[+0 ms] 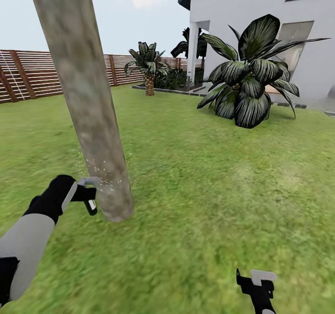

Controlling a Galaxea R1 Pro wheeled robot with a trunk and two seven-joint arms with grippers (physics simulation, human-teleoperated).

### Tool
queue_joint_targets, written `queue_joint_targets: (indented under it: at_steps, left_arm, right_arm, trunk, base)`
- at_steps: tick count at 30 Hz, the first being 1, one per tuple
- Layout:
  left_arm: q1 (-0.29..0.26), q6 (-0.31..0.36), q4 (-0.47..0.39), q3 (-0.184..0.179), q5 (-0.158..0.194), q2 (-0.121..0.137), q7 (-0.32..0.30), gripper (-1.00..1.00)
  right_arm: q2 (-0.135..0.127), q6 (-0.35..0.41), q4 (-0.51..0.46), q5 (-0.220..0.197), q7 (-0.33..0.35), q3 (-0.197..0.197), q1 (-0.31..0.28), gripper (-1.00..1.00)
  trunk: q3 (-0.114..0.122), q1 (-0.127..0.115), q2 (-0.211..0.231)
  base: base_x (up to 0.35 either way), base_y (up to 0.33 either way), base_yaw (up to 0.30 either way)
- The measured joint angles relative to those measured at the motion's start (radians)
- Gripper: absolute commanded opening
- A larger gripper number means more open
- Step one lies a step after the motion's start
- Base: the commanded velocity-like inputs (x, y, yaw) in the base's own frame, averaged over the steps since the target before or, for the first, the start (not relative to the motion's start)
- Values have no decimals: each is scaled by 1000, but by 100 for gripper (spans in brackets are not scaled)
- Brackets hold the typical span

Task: In the garden, pick up the pesticide atomizer on the floor and spray pesticide onto both trees until each tree trunk is fully covered.

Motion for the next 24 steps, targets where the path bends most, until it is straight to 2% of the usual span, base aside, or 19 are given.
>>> queue_joint_targets:
  at_steps: [7,24]
  left_arm:
    - [1,0,-4,-9,4,-2,-1,-100]
    - [1,-1,-4,-4,-1,-1,2,-100]
  right_arm:
    - [0,0,0,0,0,0,0,100]
    - [0,0,0,0,0,0,0,100]
  trunk:
    - [0,0,0]
    - [0,0,0]
  base:
    - [75,-246,0]
    - [94,-265,0]
